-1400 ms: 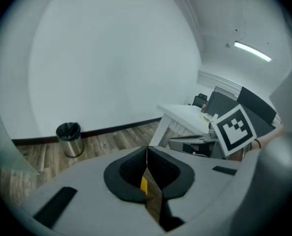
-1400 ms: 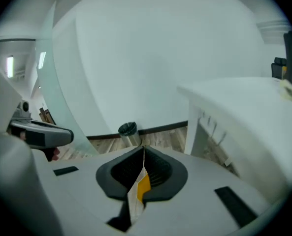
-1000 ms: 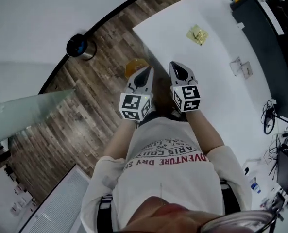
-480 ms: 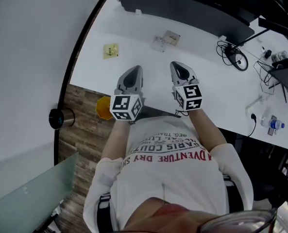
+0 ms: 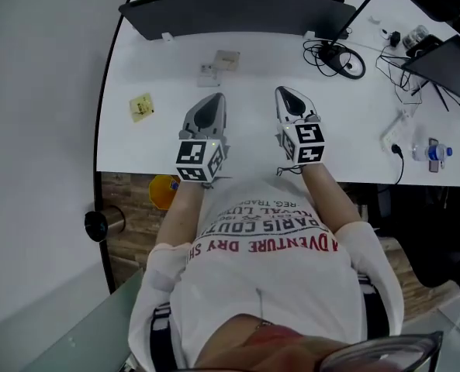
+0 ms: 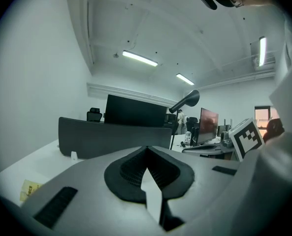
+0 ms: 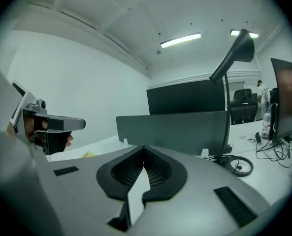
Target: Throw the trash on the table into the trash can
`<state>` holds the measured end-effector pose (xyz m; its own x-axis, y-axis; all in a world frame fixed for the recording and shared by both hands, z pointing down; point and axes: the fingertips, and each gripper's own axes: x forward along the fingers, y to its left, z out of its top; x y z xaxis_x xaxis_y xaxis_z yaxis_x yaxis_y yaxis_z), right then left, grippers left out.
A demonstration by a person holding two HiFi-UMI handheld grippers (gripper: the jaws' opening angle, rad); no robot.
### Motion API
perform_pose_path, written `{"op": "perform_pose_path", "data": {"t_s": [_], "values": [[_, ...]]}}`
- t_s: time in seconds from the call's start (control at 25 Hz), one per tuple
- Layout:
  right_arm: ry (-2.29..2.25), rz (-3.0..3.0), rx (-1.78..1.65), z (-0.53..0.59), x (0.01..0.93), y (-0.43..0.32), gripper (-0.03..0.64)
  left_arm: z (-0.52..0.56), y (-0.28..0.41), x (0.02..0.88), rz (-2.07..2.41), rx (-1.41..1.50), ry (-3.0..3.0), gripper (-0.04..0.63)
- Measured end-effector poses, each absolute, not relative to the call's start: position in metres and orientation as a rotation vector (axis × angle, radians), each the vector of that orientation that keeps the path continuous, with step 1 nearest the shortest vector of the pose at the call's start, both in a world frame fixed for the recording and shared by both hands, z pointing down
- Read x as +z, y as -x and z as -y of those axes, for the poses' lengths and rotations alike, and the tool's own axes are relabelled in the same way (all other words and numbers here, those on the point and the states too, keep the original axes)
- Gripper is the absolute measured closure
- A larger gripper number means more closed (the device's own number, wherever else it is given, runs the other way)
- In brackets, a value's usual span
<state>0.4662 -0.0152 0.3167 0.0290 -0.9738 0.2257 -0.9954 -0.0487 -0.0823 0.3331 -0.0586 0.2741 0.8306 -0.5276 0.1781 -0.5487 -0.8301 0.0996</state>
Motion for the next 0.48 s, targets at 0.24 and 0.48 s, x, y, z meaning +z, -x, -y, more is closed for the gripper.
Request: {"op": "perform_pose_path", "data": {"t_s": [0.24,0.48], "values": [[-2.204,2.071,0.343,0.020,0.319,-0.480,0.591,0.065,-0.348,0.276,0.808,0.238,-2.877,0.571],[-2.182,2.082,0.387,0.033,0.329,-0.482,0.591,0.077,-0.348,0.278,0.847,0.213,-2.838,0.571]]}}
